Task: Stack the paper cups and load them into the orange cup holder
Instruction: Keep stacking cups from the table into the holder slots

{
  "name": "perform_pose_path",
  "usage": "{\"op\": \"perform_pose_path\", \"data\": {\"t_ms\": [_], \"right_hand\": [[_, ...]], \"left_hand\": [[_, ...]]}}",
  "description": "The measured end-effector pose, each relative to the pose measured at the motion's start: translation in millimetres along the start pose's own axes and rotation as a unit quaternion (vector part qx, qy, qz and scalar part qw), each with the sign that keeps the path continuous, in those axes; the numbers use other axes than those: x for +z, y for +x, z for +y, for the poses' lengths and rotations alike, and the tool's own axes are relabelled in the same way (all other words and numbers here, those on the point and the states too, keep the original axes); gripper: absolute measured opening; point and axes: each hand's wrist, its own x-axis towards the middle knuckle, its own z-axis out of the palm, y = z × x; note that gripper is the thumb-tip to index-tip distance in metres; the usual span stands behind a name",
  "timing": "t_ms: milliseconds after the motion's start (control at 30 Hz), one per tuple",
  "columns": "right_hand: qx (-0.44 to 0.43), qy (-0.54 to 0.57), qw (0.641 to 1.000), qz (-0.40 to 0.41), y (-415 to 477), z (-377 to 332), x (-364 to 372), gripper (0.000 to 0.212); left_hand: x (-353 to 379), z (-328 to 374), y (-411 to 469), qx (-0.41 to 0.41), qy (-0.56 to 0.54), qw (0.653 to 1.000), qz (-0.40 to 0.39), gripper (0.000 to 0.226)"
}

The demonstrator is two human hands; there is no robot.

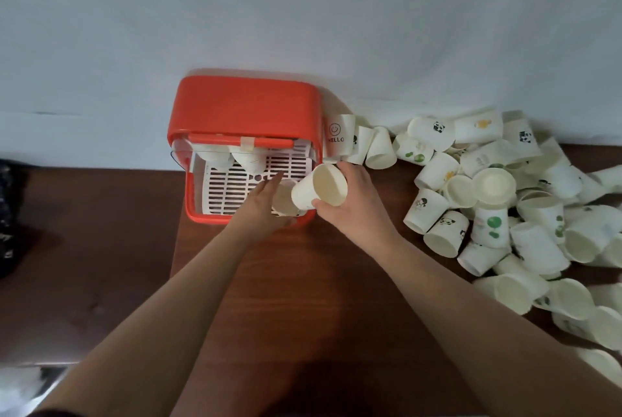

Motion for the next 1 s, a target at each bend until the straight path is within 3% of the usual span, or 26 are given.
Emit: {"op": "perform_pose_path", "data": {"t_ms": [200, 333, 433, 633, 733, 833, 1000], "right_hand": [[-0.024, -0.062, 0.998, -0.024, 12.2, -2.0, 39.1, 0.074], [-0.076, -0.143, 0.985, -0.064, 26.6, 1.5, 64.3, 0.076], [-0.072, -0.154, 0.979, -0.111, 37.2, 11.0, 77.3, 0.080], [-0.017, -0.117, 0.986, -0.114, 40.6, 12.9, 85.4, 0.093], [-0.020, -0.089, 0.991, -0.098, 22.0, 11.1, 66.2, 0.076], [-0.004, -0.107, 0.992, -0.064, -17.1, 23.1, 23.1, 0.060], [0.100, -0.139, 0.985, 0.016, -94.5, 96.4, -40.2, 0.046]], "left_hand": [[-13.2, -21.7, -17.9, -0.025, -0.201, 0.979, 0.008, 0.059], [-16.2, -17.6, -17.5, -0.040, -0.283, 0.958, 0.026, 0.052], [-10.8, -13.3, -13.4, -0.003, -0.260, 0.965, 0.023, 0.045], [0.1, -18.9, -8.1, 0.030, -0.149, 0.985, 0.088, 0.049], [3.6, -17.0, -19.0, 0.030, -0.120, 0.981, 0.151, 0.048], [9.8, -5.3, -44.4, 0.041, -0.136, 0.966, 0.215, 0.032], [64.1, 25.8, -81.4, 0.100, -0.105, 0.987, 0.066, 0.015]]}}
